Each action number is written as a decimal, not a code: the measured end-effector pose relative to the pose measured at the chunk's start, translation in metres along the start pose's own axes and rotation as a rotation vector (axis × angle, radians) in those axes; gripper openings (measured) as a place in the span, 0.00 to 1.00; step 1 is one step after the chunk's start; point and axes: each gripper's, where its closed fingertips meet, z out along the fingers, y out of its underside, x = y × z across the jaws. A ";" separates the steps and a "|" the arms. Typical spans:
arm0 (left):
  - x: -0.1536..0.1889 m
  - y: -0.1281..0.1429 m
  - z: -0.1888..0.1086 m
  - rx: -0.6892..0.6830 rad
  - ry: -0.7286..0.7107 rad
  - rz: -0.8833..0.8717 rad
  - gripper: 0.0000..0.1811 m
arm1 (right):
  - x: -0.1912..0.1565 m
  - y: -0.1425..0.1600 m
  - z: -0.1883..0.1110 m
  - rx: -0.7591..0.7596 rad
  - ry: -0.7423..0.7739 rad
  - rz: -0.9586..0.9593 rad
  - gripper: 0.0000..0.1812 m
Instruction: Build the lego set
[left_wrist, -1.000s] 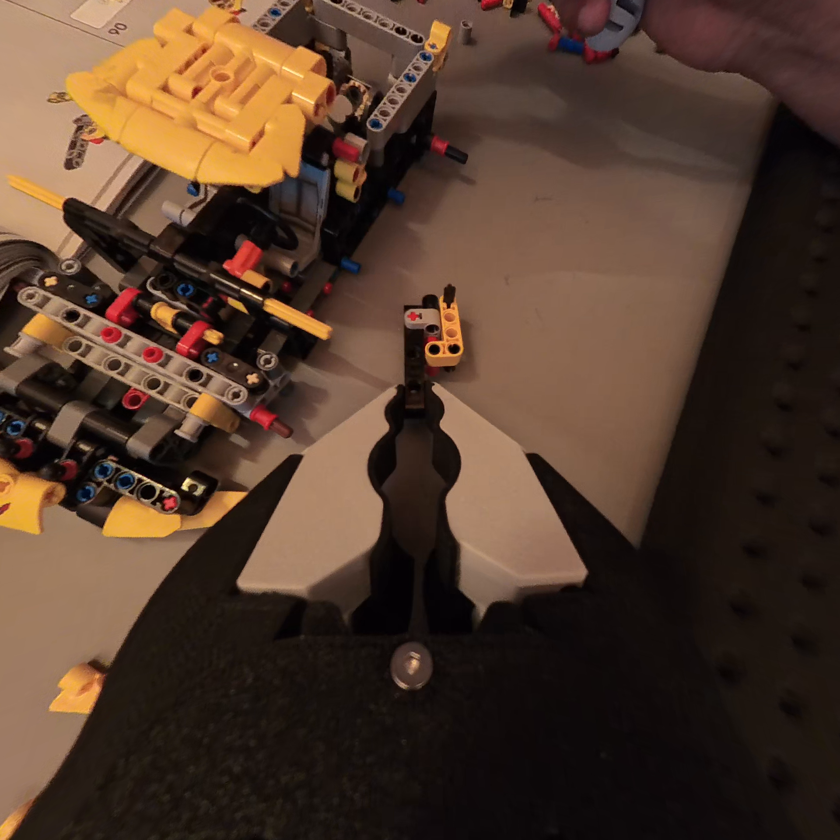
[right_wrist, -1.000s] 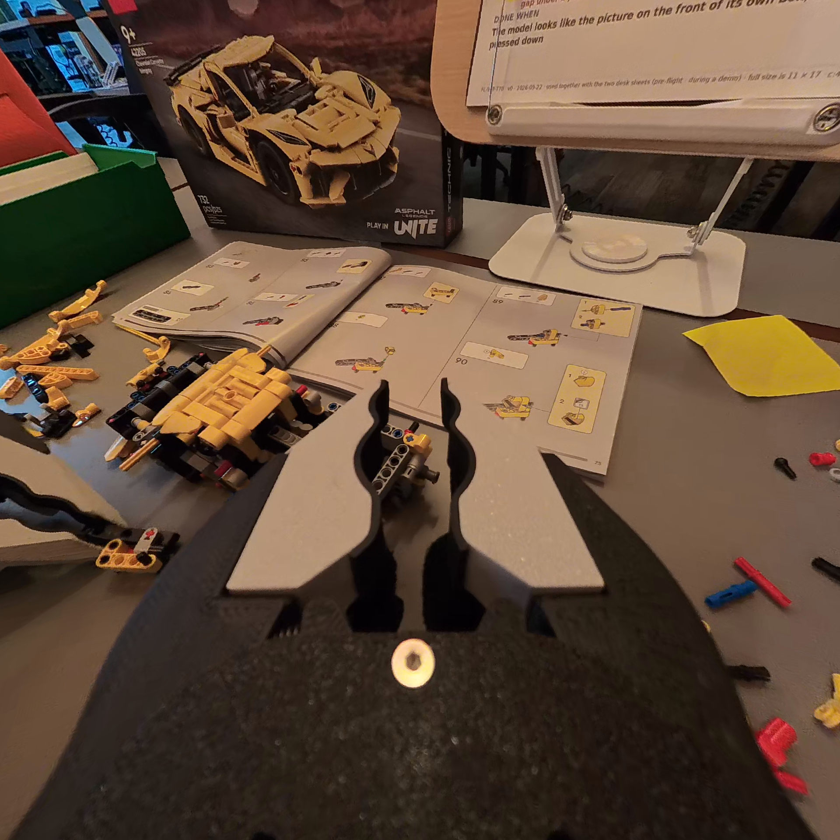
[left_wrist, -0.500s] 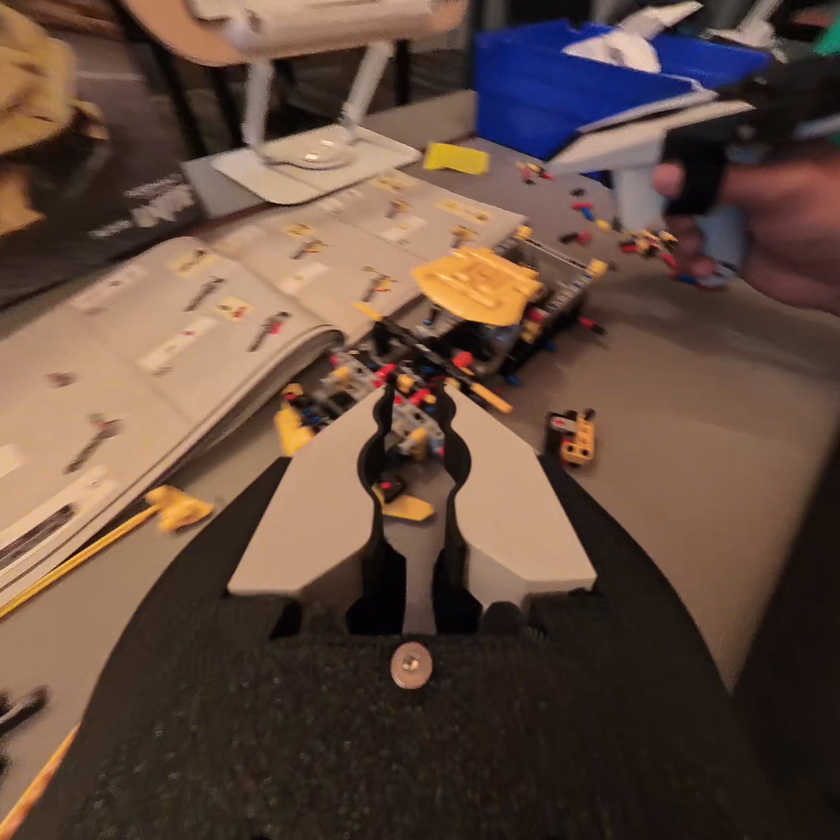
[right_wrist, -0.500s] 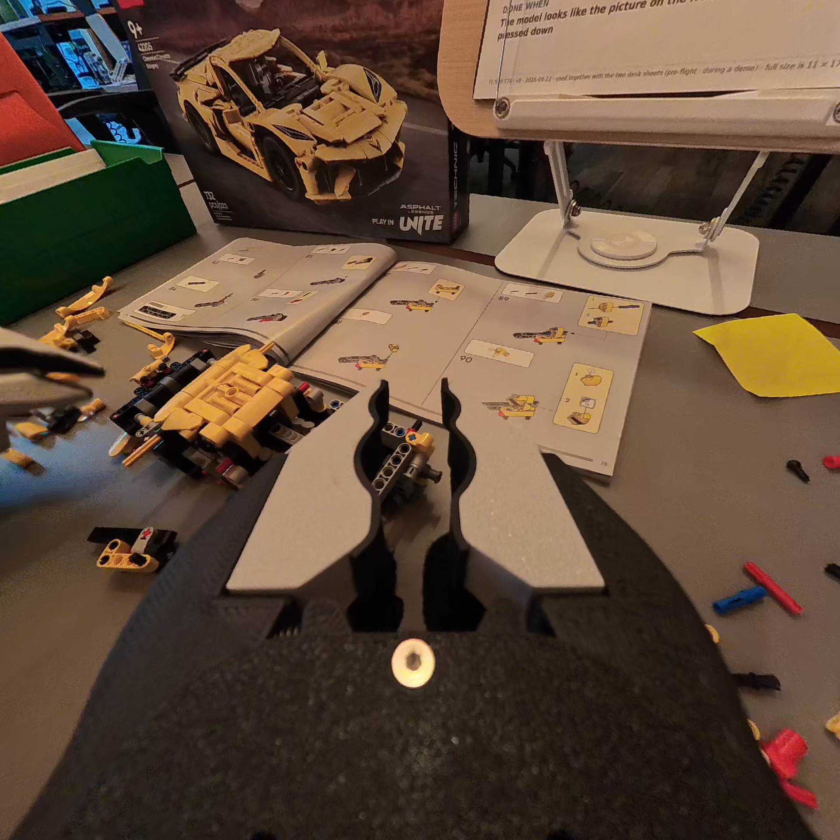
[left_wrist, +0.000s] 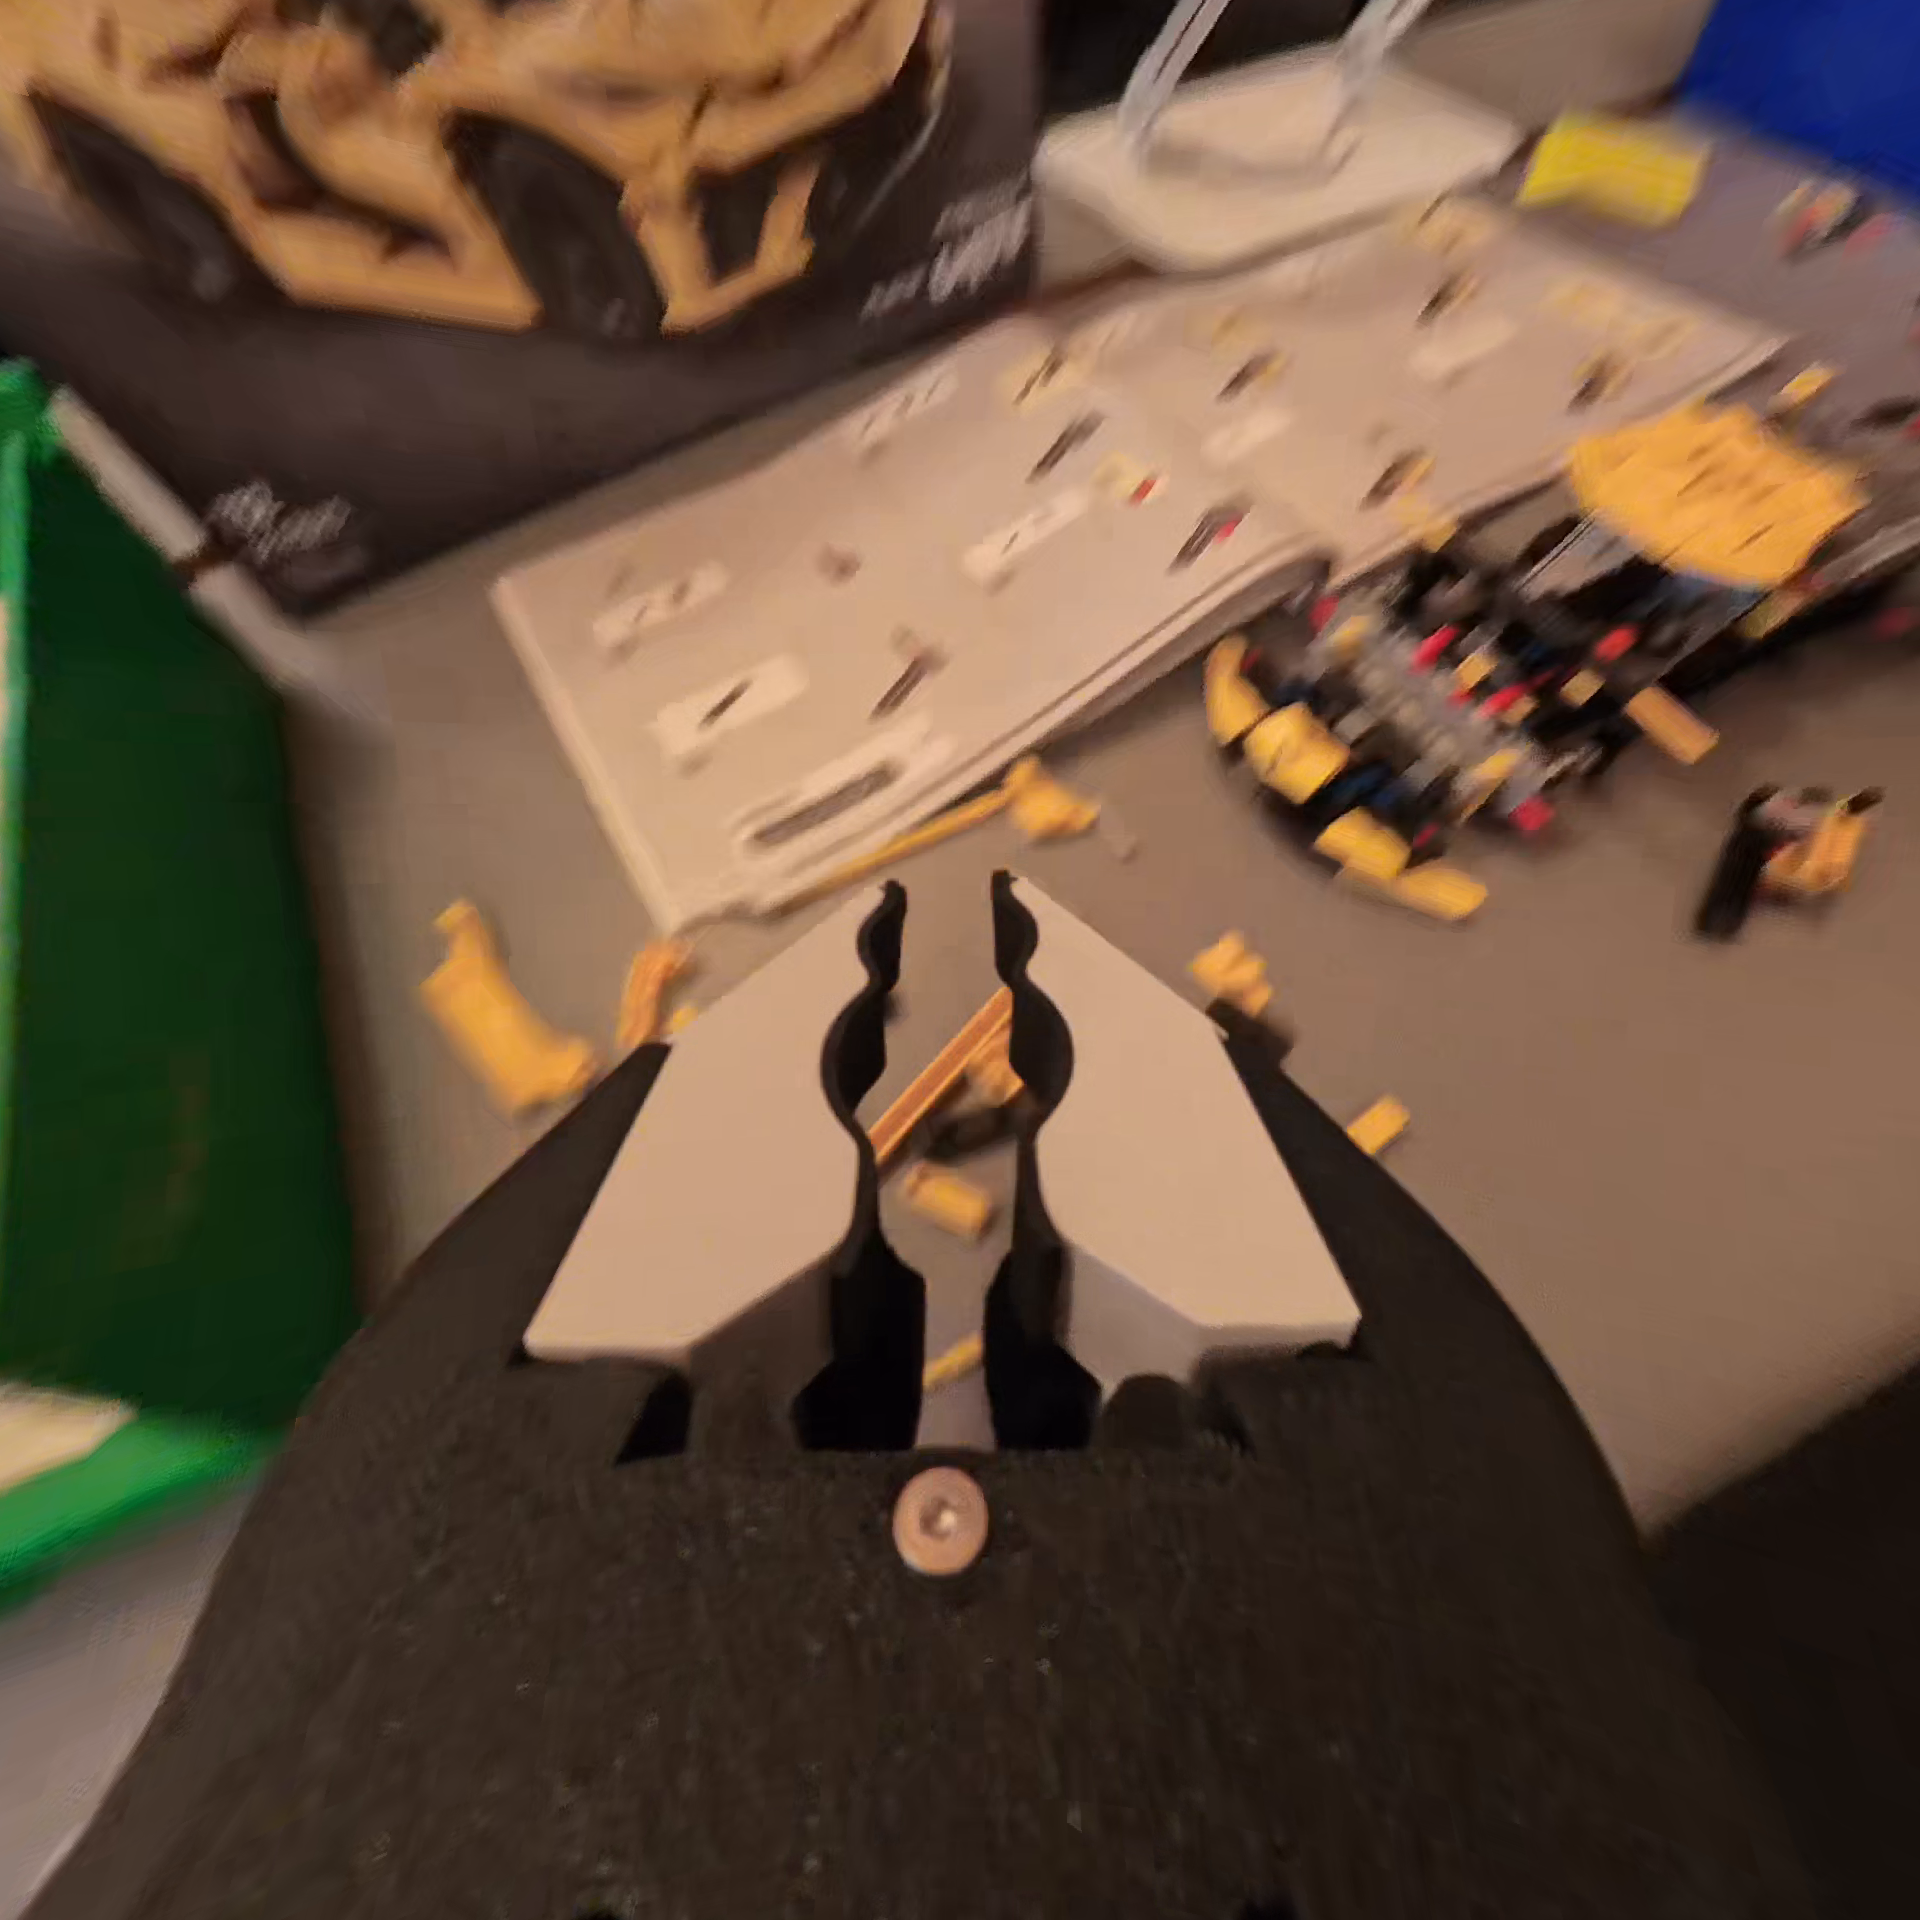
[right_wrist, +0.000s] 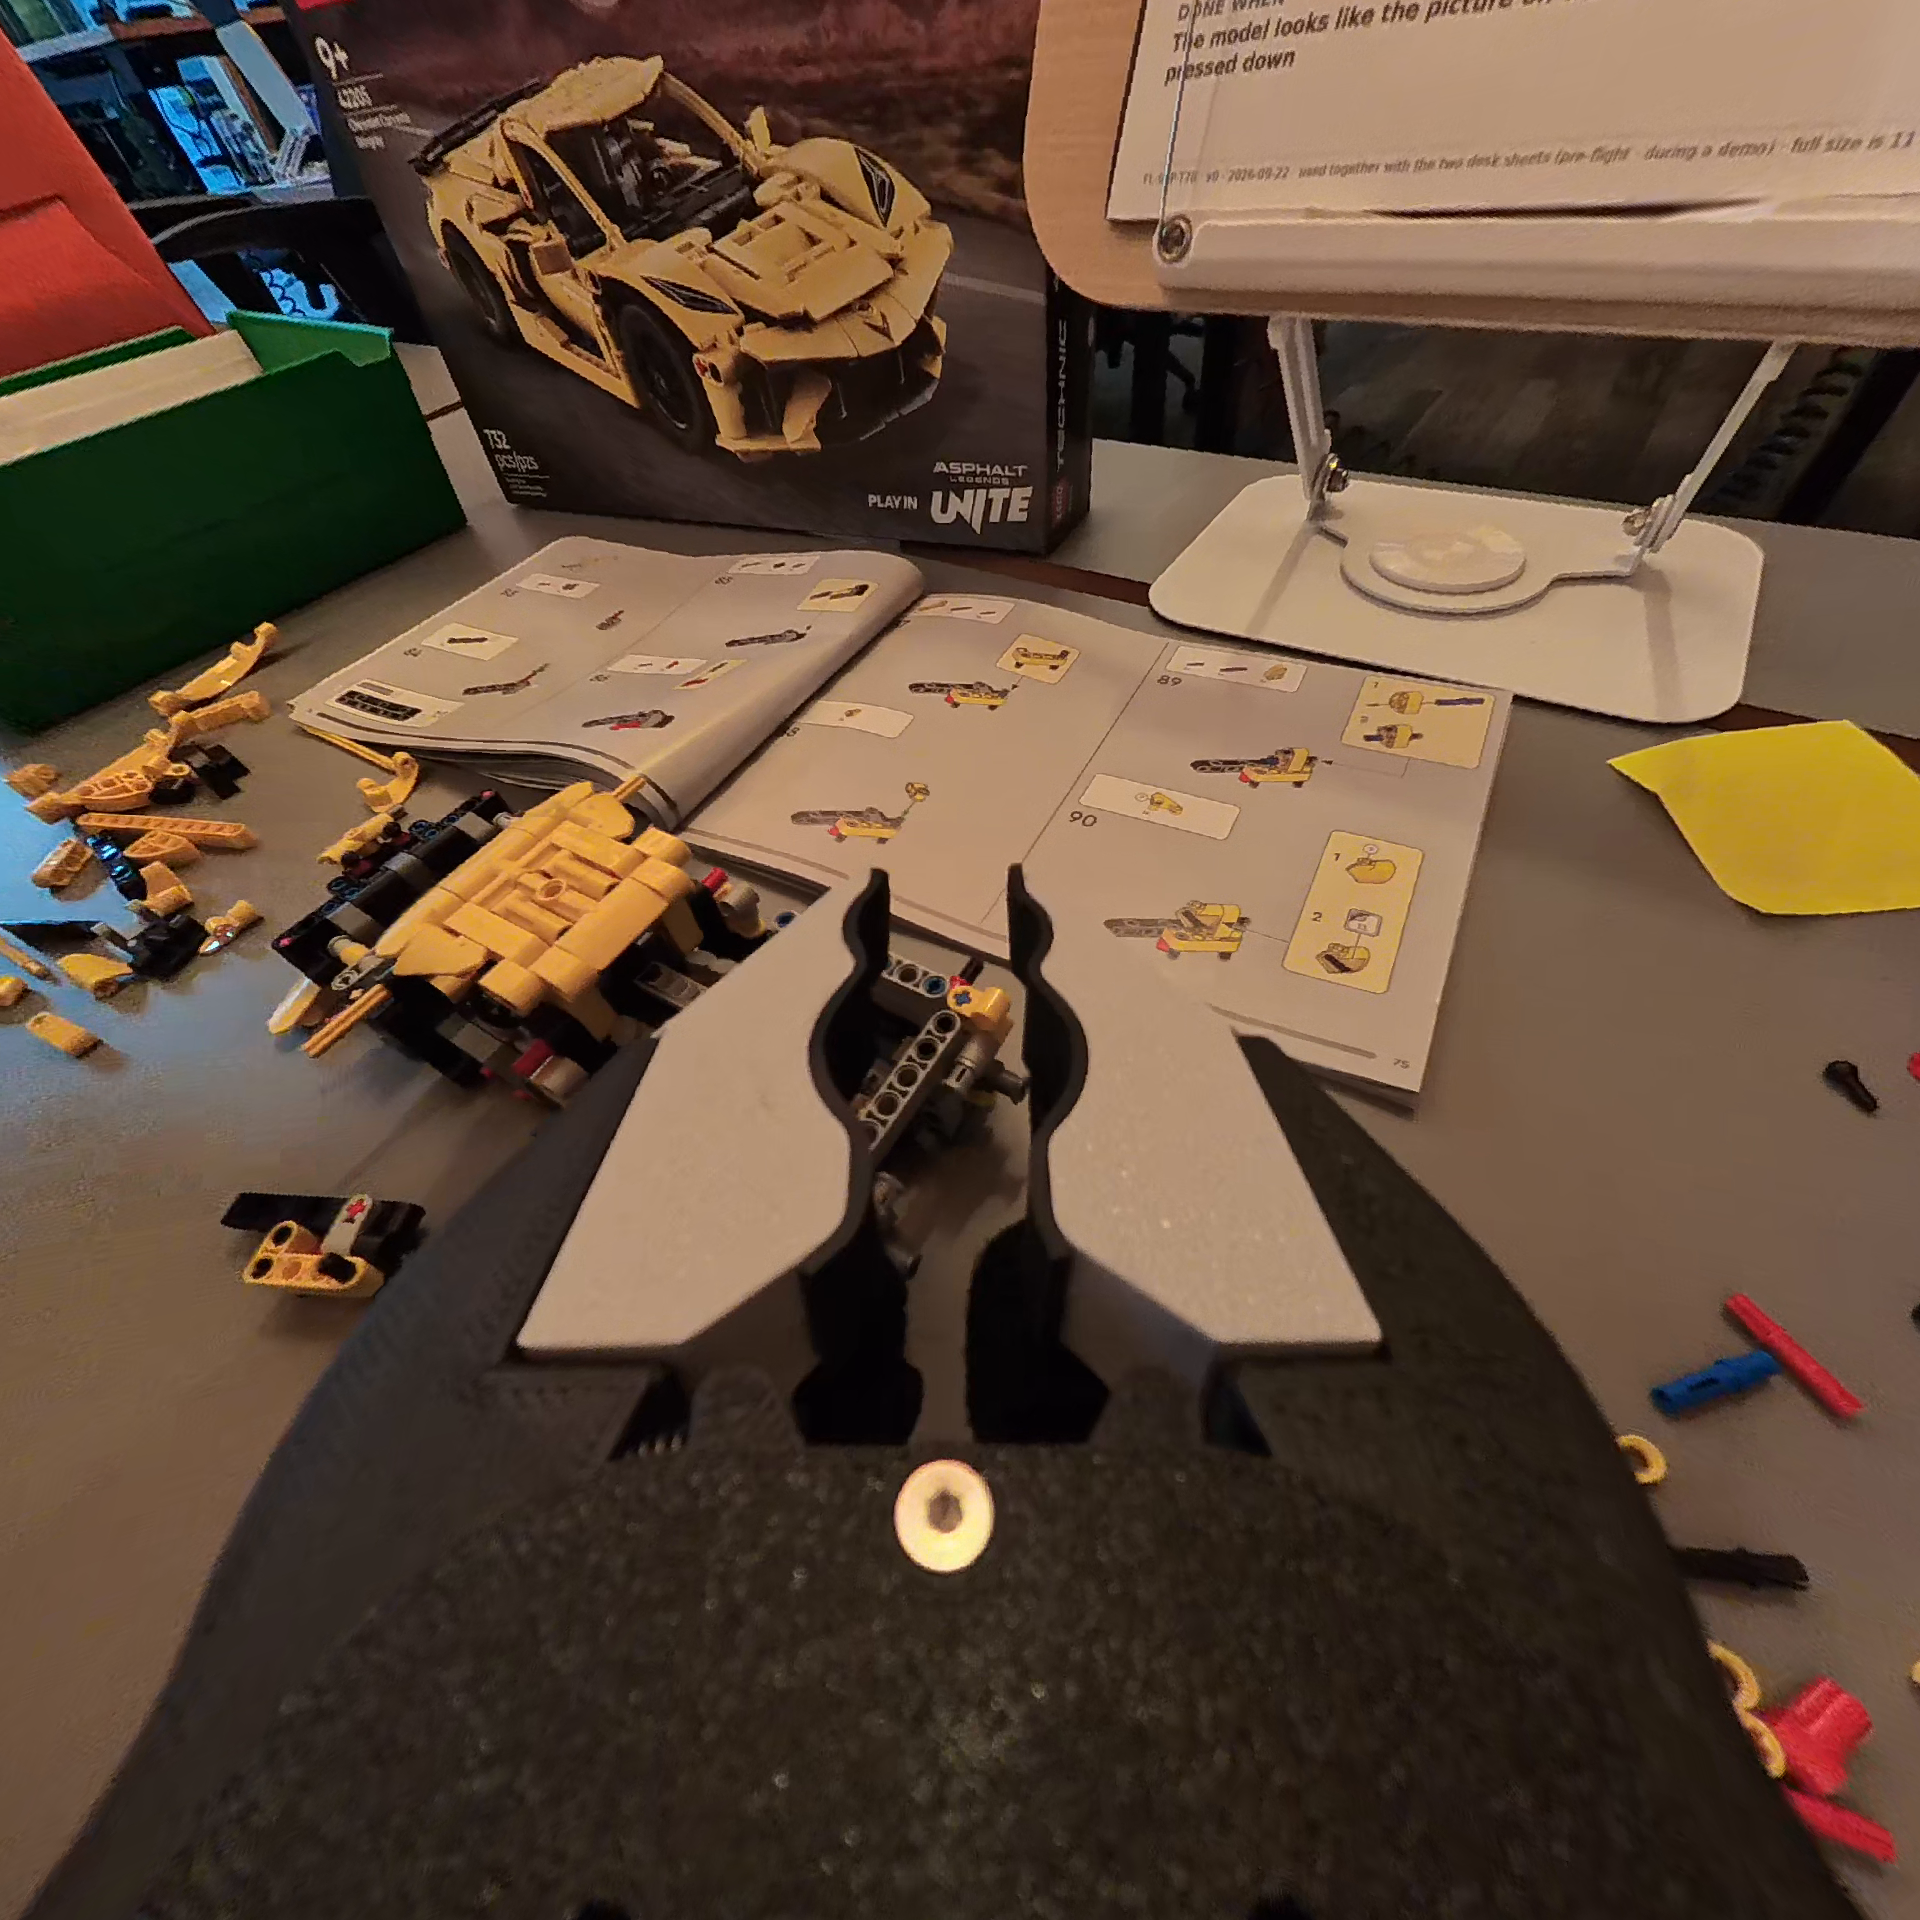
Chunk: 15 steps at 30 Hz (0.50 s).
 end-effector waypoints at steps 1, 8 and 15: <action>-0.015 0.012 -0.011 -0.062 -0.032 0.006 0.09 | -0.001 -0.001 0.000 0.004 -0.001 -0.004 0.12; -0.051 0.054 -0.025 -0.199 -0.055 0.065 0.09 | -0.010 0.004 0.004 -0.021 -0.034 -0.007 0.12; -0.046 0.060 0.010 -0.264 0.063 0.216 0.09 | -0.005 0.003 0.002 -0.018 -0.019 -0.005 0.11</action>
